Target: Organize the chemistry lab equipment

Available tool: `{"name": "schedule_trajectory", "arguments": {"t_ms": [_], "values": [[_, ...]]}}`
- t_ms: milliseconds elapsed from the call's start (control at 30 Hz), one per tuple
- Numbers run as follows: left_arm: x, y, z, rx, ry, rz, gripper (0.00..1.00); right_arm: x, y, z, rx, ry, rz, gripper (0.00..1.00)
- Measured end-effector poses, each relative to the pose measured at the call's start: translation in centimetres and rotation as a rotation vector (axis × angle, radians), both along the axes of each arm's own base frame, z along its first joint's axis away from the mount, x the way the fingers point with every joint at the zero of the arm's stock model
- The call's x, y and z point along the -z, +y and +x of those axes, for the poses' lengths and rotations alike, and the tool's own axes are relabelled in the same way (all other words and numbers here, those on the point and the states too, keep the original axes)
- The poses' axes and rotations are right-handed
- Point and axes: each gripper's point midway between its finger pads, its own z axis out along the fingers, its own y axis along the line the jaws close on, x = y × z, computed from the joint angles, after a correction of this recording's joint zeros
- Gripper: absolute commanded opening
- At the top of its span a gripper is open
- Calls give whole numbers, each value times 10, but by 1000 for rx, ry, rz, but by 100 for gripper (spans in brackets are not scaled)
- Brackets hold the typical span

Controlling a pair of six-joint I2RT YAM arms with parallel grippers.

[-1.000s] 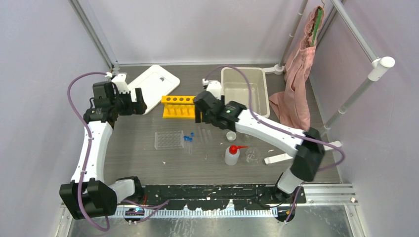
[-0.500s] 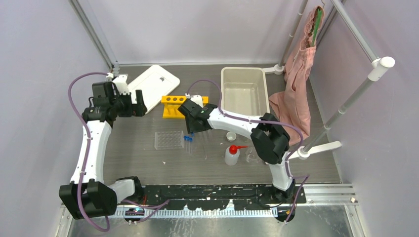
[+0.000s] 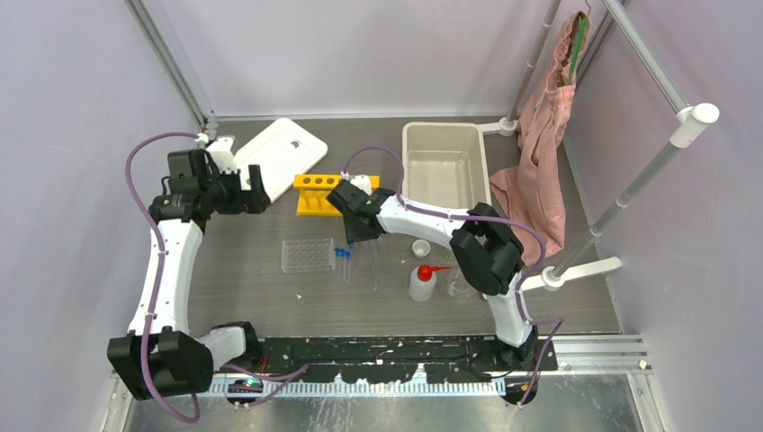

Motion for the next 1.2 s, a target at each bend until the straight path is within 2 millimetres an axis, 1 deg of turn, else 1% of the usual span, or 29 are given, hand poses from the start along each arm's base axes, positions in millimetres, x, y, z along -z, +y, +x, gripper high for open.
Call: {"name": "schedule_trajectory", "arguments": {"t_ms": [367,567,700,800,967,1033,1100,1167,1200], "values": [[0,-4,-2,29,1,-4,98,24,-5,0,16,41,-34,37],[0,-6,-4,43,9,-13,98,28,-6,-1,22,49,-37,35],[1,-9,-5,52,13,-22,98,30,-7,-1,26,53,-39,27],[1,-11,-7,63,17,-32,99,31,-8,0,32,54,-37,16],[0,-17,-9,86,23,-56,99,30,-9,1,33,57,-39,10],[-2,-20,-11,98,26,-67,98,29,-10,0,33,59,-43,9],[-7,-23,-12,115,20,-80,97,22,-11,-1,33,59,-41,9],[-12,-28,-14,135,15,-97,95,5,-10,-1,32,46,-23,9],[-15,-30,-15,148,14,-109,94,-8,-9,0,32,31,-2,8]]}}
